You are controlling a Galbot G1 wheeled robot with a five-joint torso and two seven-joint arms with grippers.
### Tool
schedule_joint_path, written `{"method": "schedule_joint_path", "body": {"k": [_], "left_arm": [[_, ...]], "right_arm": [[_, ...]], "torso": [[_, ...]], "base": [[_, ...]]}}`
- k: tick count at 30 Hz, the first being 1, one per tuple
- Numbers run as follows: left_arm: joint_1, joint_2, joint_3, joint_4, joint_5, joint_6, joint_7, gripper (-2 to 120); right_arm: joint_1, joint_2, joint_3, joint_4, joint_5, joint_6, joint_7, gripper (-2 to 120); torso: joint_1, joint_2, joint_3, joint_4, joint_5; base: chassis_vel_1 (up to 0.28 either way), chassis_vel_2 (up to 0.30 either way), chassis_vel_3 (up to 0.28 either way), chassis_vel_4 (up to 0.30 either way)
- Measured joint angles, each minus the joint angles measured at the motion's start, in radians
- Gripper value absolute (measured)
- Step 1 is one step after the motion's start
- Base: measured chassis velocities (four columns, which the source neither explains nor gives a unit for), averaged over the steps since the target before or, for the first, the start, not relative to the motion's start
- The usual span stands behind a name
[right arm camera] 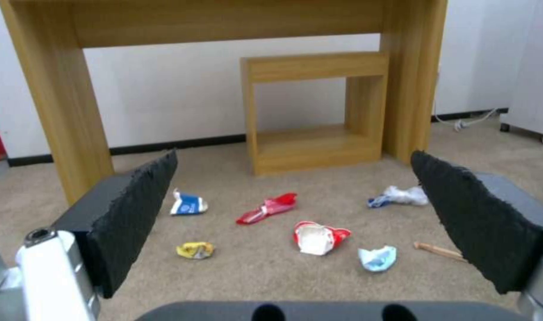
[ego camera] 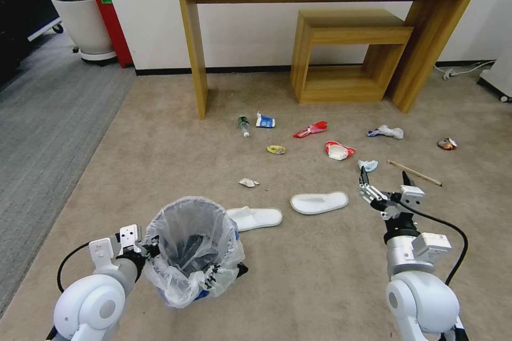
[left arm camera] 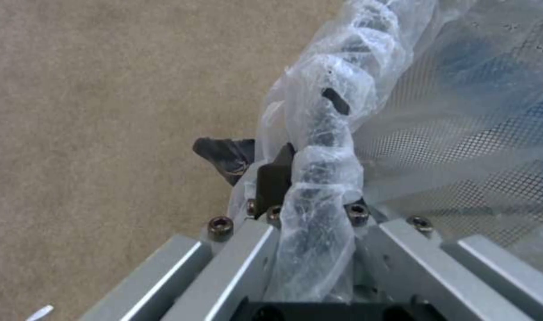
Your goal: Pick up the trash bin and place the garbage on the floor into it.
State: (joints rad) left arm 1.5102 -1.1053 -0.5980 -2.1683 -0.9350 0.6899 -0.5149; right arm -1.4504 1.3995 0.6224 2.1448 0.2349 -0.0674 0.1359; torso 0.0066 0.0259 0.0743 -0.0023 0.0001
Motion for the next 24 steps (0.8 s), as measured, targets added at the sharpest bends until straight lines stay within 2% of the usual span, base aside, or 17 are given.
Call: {"method": "schedule_joint_path", "body": {"k": [14, 24], "left_arm": [[0.008, -0.011, 0.005, 0.0, 0.019, -0.003, 0.001, 0], [0.012, -0.011, 0.004, -0.005, 0.022, -0.005, 0.006, 0]], "right_arm": [[-0.004, 0.001, 0.003, -0.01, -0.011, 0.04, -0.011, 100], [-0.008, -0.002, 0.009, 0.004, -0.011, 0.014, -0.011, 100]], "torso": [[0.0, 0.0, 0.0, 0.0004, -0.0002], [0.0, 0.0, 0.0, -0.0001, 0.0001]], "base": [[0.144, 0.146, -0.135, -0.139], [-0.012, 0.0, -0.001, 0.008]]}}
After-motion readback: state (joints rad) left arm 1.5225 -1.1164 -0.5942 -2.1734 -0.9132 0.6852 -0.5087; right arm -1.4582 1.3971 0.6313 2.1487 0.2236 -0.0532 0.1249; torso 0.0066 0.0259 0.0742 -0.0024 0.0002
